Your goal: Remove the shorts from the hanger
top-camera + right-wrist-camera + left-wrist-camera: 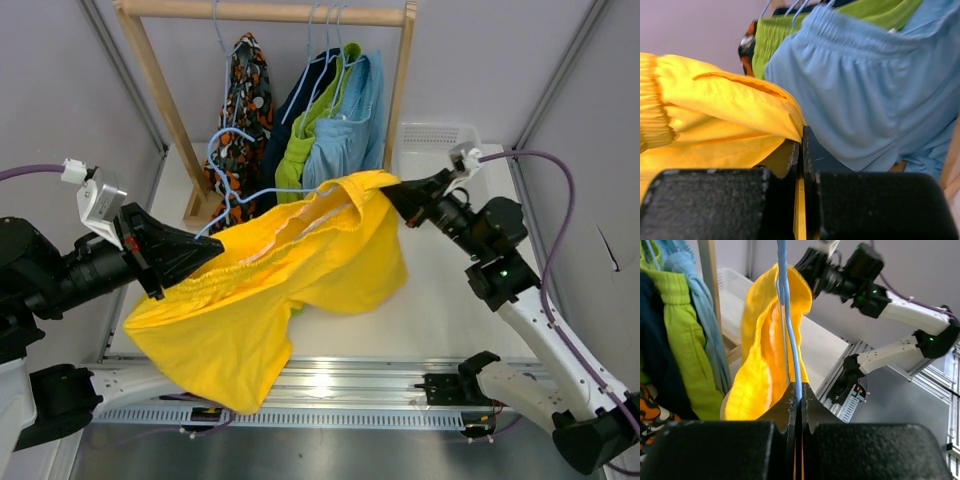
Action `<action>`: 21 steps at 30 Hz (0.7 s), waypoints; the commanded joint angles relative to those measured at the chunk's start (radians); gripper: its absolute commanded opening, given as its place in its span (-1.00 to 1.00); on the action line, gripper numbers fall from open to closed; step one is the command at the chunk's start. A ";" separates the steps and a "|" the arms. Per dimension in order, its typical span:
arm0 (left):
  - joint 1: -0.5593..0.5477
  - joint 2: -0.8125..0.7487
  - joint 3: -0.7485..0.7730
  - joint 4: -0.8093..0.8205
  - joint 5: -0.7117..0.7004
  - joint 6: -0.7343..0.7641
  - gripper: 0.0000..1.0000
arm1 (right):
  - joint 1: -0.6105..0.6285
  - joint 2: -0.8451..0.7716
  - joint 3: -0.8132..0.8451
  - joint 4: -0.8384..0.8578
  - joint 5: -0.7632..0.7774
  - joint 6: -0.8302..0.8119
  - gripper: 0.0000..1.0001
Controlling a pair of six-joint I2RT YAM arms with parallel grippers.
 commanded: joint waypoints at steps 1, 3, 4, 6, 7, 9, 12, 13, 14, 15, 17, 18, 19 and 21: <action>-0.001 -0.048 -0.023 0.004 -0.067 -0.025 -1.00 | -0.215 -0.063 0.021 0.036 -0.040 0.100 -1.00; -0.001 -0.068 -0.024 -0.014 -0.087 -0.036 -1.00 | -0.298 -0.075 0.012 0.041 -0.079 0.140 -1.00; 0.001 -0.071 -0.020 -0.022 -0.091 -0.038 -1.00 | -0.362 -0.081 0.005 0.050 -0.114 0.165 -1.00; -0.001 -0.079 -0.023 -0.031 -0.094 -0.039 -1.00 | -0.403 -0.088 -0.002 0.048 -0.133 0.182 -1.00; -0.001 -0.079 -0.020 -0.033 -0.095 -0.036 -1.00 | -0.423 -0.089 -0.009 0.048 -0.143 0.189 -1.00; -0.001 -0.076 -0.029 -0.025 -0.095 -0.036 -1.00 | -0.426 -0.089 -0.017 0.053 -0.149 0.197 -1.00; -0.001 -0.066 -0.073 0.034 -0.095 -0.028 -1.00 | -0.397 -0.101 -0.044 0.087 -0.203 0.238 -1.00; -0.001 -0.062 -0.084 0.059 -0.095 -0.024 -1.00 | -0.339 -0.109 -0.054 0.094 -0.221 0.243 -1.00; -0.001 -0.057 -0.095 0.130 -0.095 -0.021 -1.00 | -0.288 -0.117 -0.060 0.091 -0.234 0.210 -1.00; -0.001 -0.053 -0.134 0.175 -0.113 -0.018 -1.00 | -0.230 -0.132 -0.057 0.055 -0.226 0.174 -1.00; -0.001 -0.025 -0.212 0.299 -0.187 -0.002 -1.00 | -0.047 -0.135 -0.013 -0.064 -0.139 0.046 -1.00; -0.001 -0.007 -0.227 0.327 -0.227 0.005 -1.00 | 0.003 -0.126 0.007 -0.102 -0.105 0.009 -1.00; -0.001 0.045 -0.236 0.343 -0.333 0.017 -1.00 | 0.037 -0.120 0.032 -0.131 -0.078 -0.021 -1.00; 0.001 0.148 -0.233 0.305 -0.511 0.037 -1.00 | 0.059 -0.095 0.121 -0.229 -0.027 -0.080 -1.00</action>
